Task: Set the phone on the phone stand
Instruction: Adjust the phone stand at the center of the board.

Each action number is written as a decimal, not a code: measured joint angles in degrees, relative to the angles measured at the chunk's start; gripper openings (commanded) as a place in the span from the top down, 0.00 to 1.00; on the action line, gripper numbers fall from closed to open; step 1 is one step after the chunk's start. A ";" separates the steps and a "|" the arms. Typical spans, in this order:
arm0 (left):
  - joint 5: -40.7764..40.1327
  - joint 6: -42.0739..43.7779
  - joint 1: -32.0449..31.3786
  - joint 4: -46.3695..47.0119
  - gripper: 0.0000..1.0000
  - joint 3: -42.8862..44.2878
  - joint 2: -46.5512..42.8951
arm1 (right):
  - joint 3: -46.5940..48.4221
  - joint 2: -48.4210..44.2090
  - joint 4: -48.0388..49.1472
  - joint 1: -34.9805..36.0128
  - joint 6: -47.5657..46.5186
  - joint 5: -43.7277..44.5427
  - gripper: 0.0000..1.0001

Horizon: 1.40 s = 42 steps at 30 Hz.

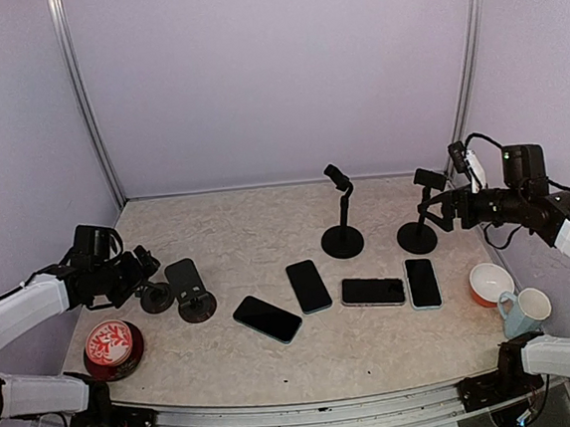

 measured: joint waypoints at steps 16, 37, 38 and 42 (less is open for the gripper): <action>-8.17 -11.23 -4.81 1.77 0.01 -0.13 0.74 | -0.02 -0.11 0.15 0.00 0.22 -0.07 0.00; -16.65 -13.25 -11.13 0.98 0.01 7.28 0.22 | -0.13 -0.37 0.17 0.00 0.61 -0.31 0.00; -16.90 -12.63 -11.13 0.72 0.01 8.13 0.09 | -0.31 -0.59 0.22 0.00 0.63 -0.31 0.00; -15.43 -11.41 -11.15 0.11 0.01 9.31 -0.39 | -1.22 -1.22 0.20 0.00 0.63 -0.28 0.00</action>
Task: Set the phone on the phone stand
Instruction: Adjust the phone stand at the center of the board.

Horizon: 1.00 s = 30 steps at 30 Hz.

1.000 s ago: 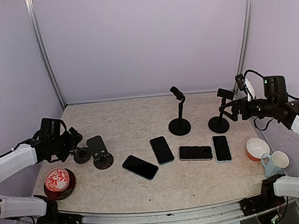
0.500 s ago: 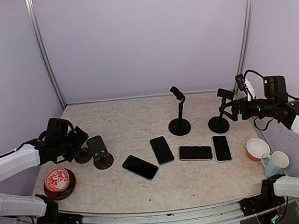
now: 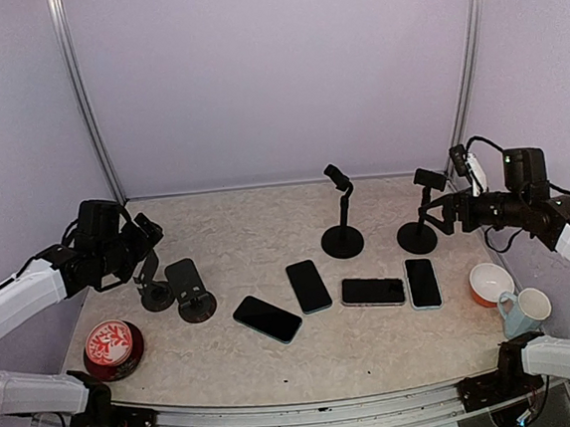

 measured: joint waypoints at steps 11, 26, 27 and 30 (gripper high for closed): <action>11.19 2.69 -0.52 -2.51 0.01 0.02 -0.02 | -0.61 -0.11 0.02 0.00 0.00 0.09 0.00; 18.82 4.04 -0.57 -2.82 0.01 0.57 3.80 | -0.63 -0.11 0.24 0.00 0.17 0.13 0.00; 18.88 4.04 -0.57 -2.73 0.01 0.57 4.02 | -0.63 -0.11 0.24 0.00 0.17 0.15 0.00; 18.91 4.02 -0.57 -1.90 0.01 0.57 4.66 | -0.66 -0.11 0.28 0.00 0.17 0.17 0.00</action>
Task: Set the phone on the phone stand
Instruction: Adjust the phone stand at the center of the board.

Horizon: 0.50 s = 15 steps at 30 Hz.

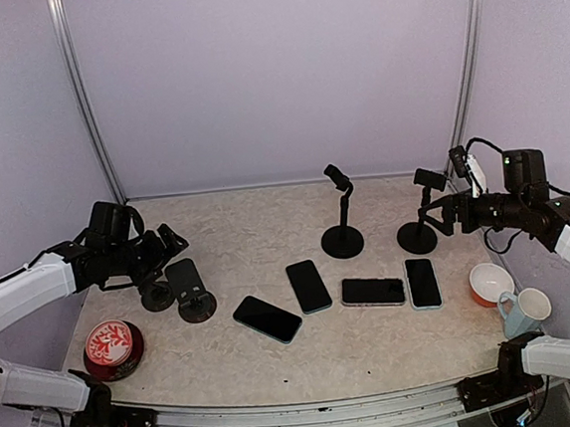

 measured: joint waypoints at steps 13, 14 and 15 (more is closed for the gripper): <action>-2.95 -0.33 -0.15 5.70 0.01 0.07 6.03 | -0.33 0.04 0.26 0.00 0.00 -0.02 0.00; -3.43 -0.17 -0.15 5.84 0.01 0.15 6.73 | -0.33 0.04 0.26 0.00 0.00 -0.02 0.00; -3.85 -0.02 -0.15 5.88 0.01 0.44 7.45 | -0.33 0.04 0.28 0.00 0.00 -0.02 0.00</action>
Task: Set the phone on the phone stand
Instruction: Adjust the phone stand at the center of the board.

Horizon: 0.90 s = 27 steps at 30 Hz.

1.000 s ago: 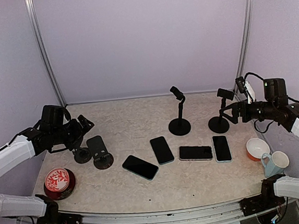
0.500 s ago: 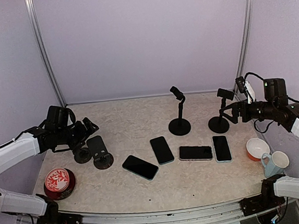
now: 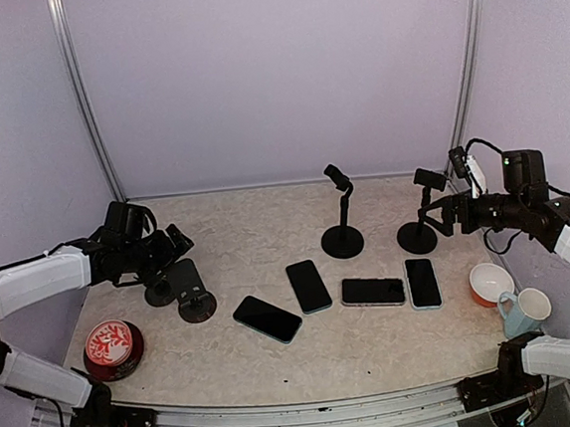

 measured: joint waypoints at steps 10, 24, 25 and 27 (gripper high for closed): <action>-3.32 2.82 -0.02 2.10 0.01 6.23 6.36 | -0.09 0.00 -0.04 0.00 0.02 0.02 0.00; -8.74 7.98 -1.64 0.00 0.01 11.56 -0.15 | -0.39 -0.33 -0.07 0.00 0.04 0.15 0.00; -10.08 8.72 -1.66 -0.44 0.01 12.13 -1.27 | -0.39 -0.33 -0.07 0.00 0.04 0.15 0.00; -12.66 10.29 -1.66 -1.38 0.01 12.79 -3.23 | -0.39 -0.33 -0.04 0.00 0.04 0.15 0.00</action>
